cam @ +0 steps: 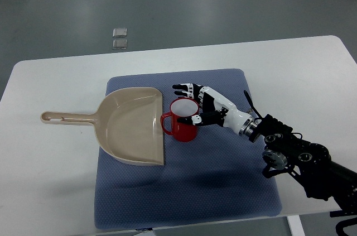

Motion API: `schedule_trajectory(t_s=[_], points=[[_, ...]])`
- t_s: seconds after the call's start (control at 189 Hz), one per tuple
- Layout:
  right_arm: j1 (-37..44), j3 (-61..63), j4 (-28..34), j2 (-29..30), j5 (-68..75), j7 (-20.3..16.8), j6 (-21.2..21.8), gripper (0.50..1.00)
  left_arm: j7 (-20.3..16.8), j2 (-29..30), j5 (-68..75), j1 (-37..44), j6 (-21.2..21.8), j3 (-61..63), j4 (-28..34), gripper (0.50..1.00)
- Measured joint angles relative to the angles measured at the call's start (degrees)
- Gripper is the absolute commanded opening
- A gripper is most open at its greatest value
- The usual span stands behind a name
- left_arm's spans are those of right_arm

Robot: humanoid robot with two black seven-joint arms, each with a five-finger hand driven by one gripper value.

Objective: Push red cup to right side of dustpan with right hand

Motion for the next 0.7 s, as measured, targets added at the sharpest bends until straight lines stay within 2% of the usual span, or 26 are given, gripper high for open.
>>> schedule_trajectory(t_s=[0.313, 0.498, 0.699], points=[[2.59, -0.07, 0.73, -4.88, 5.53, 0.0, 1.77, 0.932, 0.02, 0.0, 0.0, -0.06, 0.0, 0.0, -0.07, 1.0], [3.53, 0.51, 0.01, -5.87, 7.02, 0.0, 1.77, 0.932, 0.04, 0.0, 0.0, -0.07, 0.0, 0.0, -0.07, 1.0], [3.91, 4.19, -2.6, -5.89, 19.16, -0.78, 2.03, 0.932, 0.1, 0.0, 0.0, -0.07, 0.0, 0.0, -0.07, 1.0]])
